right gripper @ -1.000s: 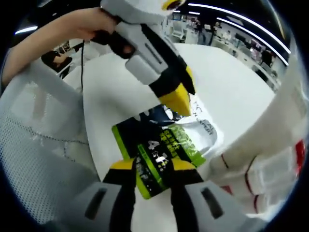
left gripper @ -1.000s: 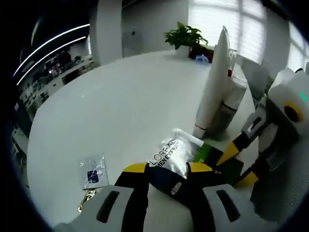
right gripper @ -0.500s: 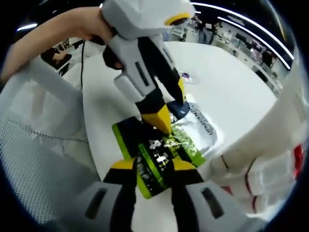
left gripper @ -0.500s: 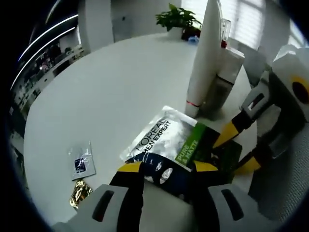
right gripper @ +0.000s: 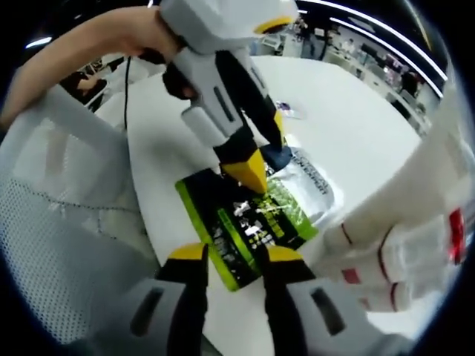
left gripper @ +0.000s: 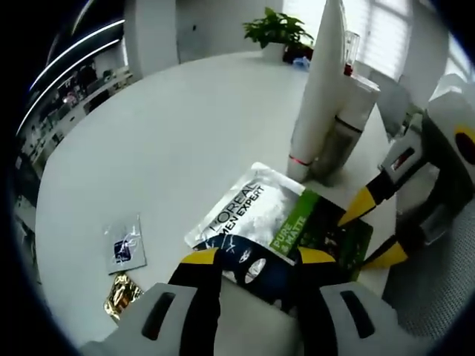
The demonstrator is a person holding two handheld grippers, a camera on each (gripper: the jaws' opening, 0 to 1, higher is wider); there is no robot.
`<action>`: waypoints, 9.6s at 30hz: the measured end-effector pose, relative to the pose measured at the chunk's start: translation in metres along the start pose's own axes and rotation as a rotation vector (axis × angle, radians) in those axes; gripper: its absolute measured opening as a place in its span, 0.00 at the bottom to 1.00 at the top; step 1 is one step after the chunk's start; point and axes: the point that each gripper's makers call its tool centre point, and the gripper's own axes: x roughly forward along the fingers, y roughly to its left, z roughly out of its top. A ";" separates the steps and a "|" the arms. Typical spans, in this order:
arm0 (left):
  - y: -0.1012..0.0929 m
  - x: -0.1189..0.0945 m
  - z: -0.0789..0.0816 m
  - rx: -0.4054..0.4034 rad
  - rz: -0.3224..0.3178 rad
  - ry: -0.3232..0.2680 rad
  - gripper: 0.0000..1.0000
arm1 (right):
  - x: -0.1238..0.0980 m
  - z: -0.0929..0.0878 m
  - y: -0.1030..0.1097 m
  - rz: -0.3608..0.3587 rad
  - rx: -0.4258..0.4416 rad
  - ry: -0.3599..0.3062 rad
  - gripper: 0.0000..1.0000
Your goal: Arrange the skincare products in the storage area until every visible bottle or jar stands upright without overlapping.
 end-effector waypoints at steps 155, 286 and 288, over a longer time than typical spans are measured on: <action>-0.026 -0.131 0.015 -0.048 0.179 -0.215 0.97 | -0.152 -0.007 -0.067 -0.230 0.247 -0.381 0.99; 0.117 -0.043 -0.053 0.410 -0.141 0.431 0.36 | -0.157 -0.017 -0.075 -0.181 0.343 -0.386 0.95; 0.117 -0.043 -0.053 0.411 -0.138 0.433 0.36 | -0.158 -0.017 -0.075 -0.184 0.342 -0.387 0.95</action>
